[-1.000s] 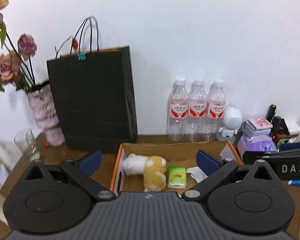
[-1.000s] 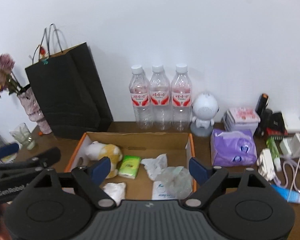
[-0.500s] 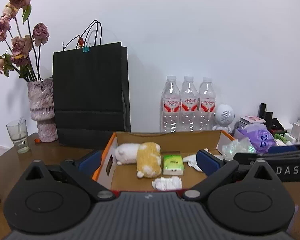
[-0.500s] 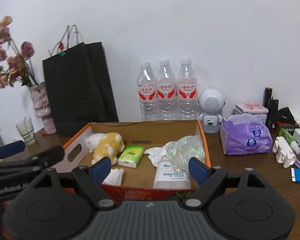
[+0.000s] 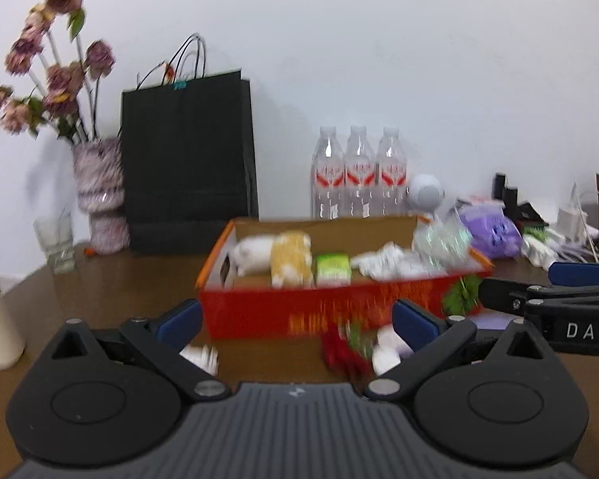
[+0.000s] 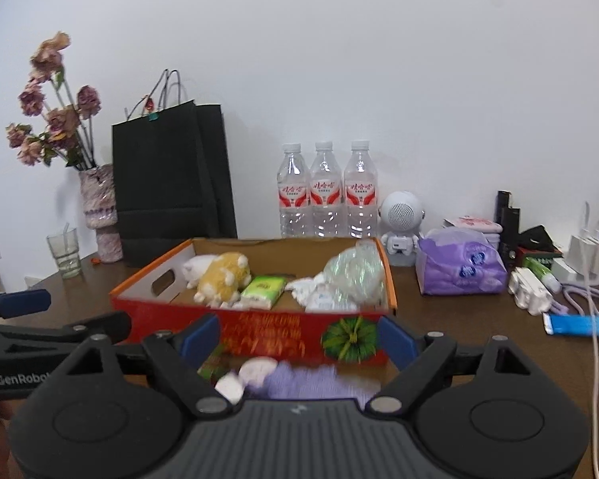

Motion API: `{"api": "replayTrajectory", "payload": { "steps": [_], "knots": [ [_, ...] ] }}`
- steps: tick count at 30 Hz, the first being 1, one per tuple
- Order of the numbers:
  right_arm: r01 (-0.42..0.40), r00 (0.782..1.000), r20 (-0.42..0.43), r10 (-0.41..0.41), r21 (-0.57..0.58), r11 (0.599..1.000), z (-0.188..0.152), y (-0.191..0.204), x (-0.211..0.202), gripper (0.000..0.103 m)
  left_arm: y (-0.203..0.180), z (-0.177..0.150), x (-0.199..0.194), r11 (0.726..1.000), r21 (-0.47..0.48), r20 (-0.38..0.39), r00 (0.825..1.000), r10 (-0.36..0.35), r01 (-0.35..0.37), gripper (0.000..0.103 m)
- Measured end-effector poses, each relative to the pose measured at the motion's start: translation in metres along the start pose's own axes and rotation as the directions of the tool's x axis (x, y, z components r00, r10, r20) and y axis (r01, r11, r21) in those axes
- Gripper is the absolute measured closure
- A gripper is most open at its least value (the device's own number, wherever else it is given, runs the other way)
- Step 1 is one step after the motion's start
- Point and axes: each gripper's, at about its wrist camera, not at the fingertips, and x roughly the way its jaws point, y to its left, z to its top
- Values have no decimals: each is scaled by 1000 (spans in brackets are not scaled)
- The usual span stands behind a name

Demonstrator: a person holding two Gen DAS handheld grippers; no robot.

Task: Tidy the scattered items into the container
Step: 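Withdraw both open tools from the box back toward the table, then grasp the red artificial flower with the left tool while the right tool grasps the white round object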

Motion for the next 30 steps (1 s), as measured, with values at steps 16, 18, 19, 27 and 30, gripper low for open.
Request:
{"api": "replayTrajectory", "payload": {
  "steps": [16, 18, 19, 27, 30],
  "knots": [
    [-72, 997, -25, 72, 1, 997, -83, 38, -123, 15, 18, -87, -115, 999, -48, -11, 1000, -20, 19, 0],
    [-70, 997, -21, 69, -37, 997, -90, 41, -131, 15, 20, -97, -121, 998, -46, -4, 1000, -30, 30, 0],
    [-66, 998, -25, 64, -53, 996, -93, 43, -134, 15, 21, -100, -123, 998, -46, -5, 999, -36, 36, 0],
    [-99, 994, -52, 96, -60, 993, -103, 50, -137, 15, 23, -99, -120, 998, -61, -31, 999, -31, 29, 0],
    [-89, 995, -41, 87, -72, 993, -98, 49, -135, 15, 24, -94, -117, 997, -62, -41, 998, -49, 46, 0]
  ]
}}
